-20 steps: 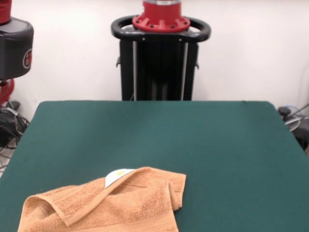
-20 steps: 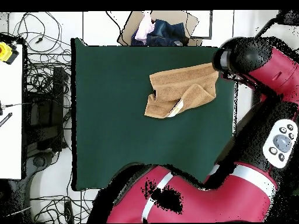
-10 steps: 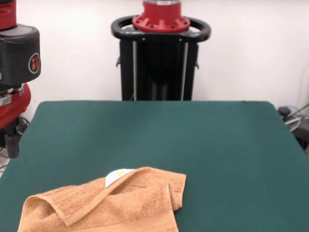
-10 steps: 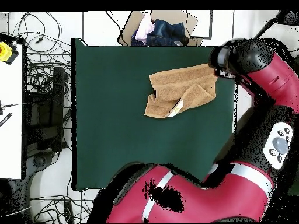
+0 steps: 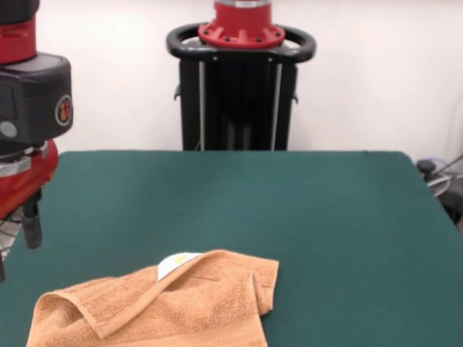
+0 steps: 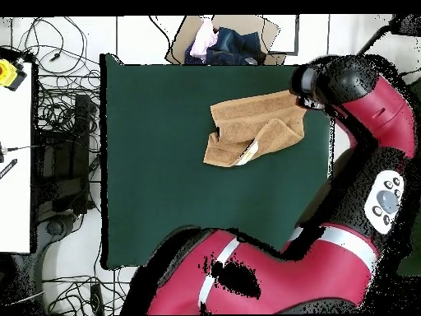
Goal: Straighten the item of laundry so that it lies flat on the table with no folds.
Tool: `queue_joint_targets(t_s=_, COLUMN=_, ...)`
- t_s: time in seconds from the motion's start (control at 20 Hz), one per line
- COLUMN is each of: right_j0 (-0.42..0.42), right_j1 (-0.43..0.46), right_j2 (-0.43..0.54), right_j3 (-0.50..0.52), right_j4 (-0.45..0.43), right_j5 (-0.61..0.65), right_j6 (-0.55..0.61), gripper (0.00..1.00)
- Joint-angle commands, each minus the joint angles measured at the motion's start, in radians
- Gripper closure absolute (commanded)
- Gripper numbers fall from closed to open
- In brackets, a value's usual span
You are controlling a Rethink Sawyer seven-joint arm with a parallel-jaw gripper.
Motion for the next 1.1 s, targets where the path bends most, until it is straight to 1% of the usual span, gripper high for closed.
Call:
queue_joint_targets(t_s=0.05, right_j0=0.048, right_j1=0.068, right_j2=0.073, right_j3=0.117, right_j4=0.008, right_j5=-0.029, right_j6=0.232, gripper=0.0)
queue_joint_targets(t_s=0.25, right_j0=0.067, right_j1=0.097, right_j2=0.037, right_j3=0.099, right_j4=-0.02, right_j5=-0.037, right_j6=0.236, gripper=0.0)
queue_joint_targets(t_s=0.35, right_j0=0.052, right_j1=0.084, right_j2=0.103, right_j3=0.132, right_j4=-0.015, right_j5=-0.052, right_j6=0.128, gripper=0.0)
queue_joint_targets(t_s=0.5, right_j0=0.069, right_j1=0.114, right_j2=0.078, right_j3=0.114, right_j4=-0.047, right_j5=-0.041, right_j6=0.116, gripper=0.0)
queue_joint_targets(t_s=0.8, right_j0=0.072, right_j1=0.144, right_j2=0.073, right_j3=0.101, right_j4=-0.059, right_j5=-0.034, right_j6=0.118, gripper=0.0)
queue_joint_targets(t_s=1.1, right_j0=0.07, right_j1=0.207, right_j2=0.029, right_j3=0.027, right_j4=-0.065, right_j5=0.044, right_j6=0.17, gripper=0.0)
